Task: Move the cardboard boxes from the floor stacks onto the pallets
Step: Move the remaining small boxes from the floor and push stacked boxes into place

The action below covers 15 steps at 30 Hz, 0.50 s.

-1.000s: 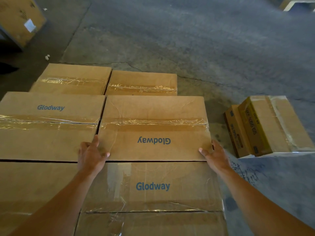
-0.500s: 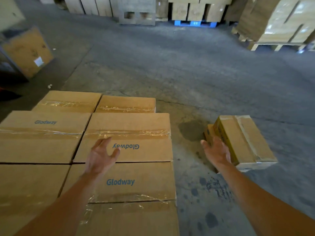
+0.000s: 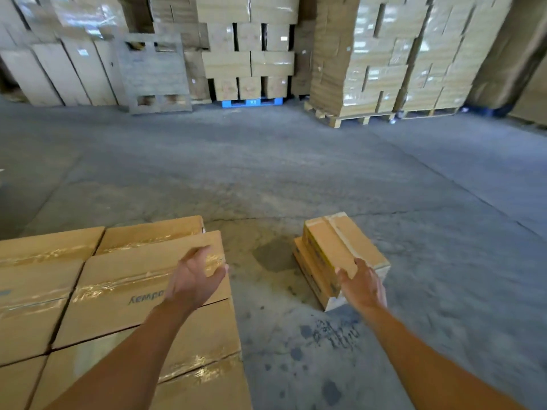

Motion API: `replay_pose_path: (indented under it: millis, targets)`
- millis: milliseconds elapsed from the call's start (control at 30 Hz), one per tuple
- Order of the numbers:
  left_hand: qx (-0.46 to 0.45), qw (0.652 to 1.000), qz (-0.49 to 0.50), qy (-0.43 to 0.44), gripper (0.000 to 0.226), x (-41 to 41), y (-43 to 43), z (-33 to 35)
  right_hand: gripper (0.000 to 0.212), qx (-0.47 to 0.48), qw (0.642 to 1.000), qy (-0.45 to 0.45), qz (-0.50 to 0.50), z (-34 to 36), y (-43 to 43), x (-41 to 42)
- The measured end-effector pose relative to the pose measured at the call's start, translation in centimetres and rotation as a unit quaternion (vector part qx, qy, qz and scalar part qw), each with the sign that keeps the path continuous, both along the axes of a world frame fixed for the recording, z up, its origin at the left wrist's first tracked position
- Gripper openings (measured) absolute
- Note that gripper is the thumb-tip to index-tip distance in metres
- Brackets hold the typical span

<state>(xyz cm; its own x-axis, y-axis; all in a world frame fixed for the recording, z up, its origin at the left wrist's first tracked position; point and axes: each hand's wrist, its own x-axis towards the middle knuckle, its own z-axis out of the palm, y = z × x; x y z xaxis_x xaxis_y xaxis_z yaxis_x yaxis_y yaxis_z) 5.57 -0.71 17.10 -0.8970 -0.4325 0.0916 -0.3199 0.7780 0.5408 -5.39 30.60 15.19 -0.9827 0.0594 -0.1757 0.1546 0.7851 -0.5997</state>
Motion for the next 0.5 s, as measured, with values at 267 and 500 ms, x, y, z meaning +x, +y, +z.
replay_pose_path:
  millis: [267, 500]
  targets:
    - [-0.003, 0.999, -0.034, 0.003, 0.065, -13.3, 5.6, -0.4, 0.06, 0.006, 0.999, -0.013, -0.041, -2.1, 7.0, -8.7]
    - [0.014, 0.997, -0.066, -0.034, 0.065, -26.6, 13.5, -3.5, 0.06, 0.03, 0.998, -0.046, -0.023, -4.4, 12.0, -20.7]
